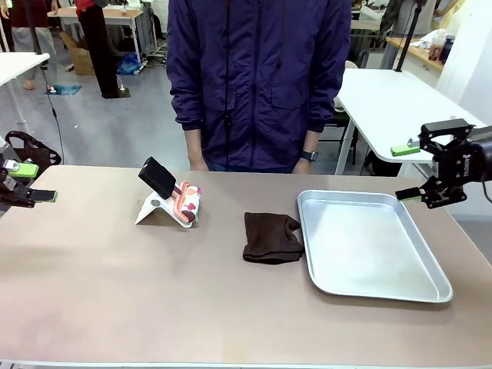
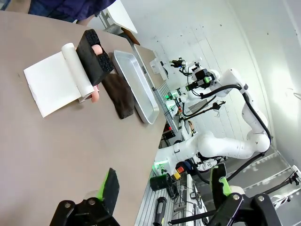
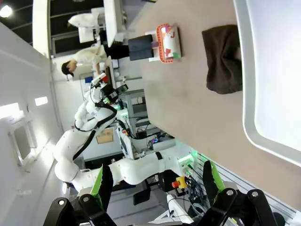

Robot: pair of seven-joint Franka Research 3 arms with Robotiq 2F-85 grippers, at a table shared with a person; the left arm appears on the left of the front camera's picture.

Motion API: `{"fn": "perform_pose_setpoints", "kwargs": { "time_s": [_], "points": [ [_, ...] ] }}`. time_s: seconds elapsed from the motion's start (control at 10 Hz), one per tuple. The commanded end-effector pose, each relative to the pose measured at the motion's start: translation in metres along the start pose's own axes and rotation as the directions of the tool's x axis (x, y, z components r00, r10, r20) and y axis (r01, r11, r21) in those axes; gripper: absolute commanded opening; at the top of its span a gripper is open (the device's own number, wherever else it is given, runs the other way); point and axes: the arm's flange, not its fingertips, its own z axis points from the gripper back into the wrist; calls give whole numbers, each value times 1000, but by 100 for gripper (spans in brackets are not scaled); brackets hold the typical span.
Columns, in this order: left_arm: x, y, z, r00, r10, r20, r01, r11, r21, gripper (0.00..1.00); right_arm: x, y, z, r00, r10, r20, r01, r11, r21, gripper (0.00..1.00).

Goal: Clean the surface of the table.
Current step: Return the Lint Roller and towel to their original positions.

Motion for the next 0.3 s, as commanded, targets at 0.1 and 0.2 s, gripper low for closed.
{"fn": "perform_pose_setpoints", "kwargs": {
  "time_s": [0.1,0.2],
  "points": [
    [0,-4,-1,1000,-11,2,11,1000,8,100,-3,4,2,1000,-17,-7,17,1000,-13,100],
    [0,-4,-1,1000,-11,2,11,1000,8,100,-3,4,2,1000,-17,-7,17,1000,-13,100]
  ]
}}
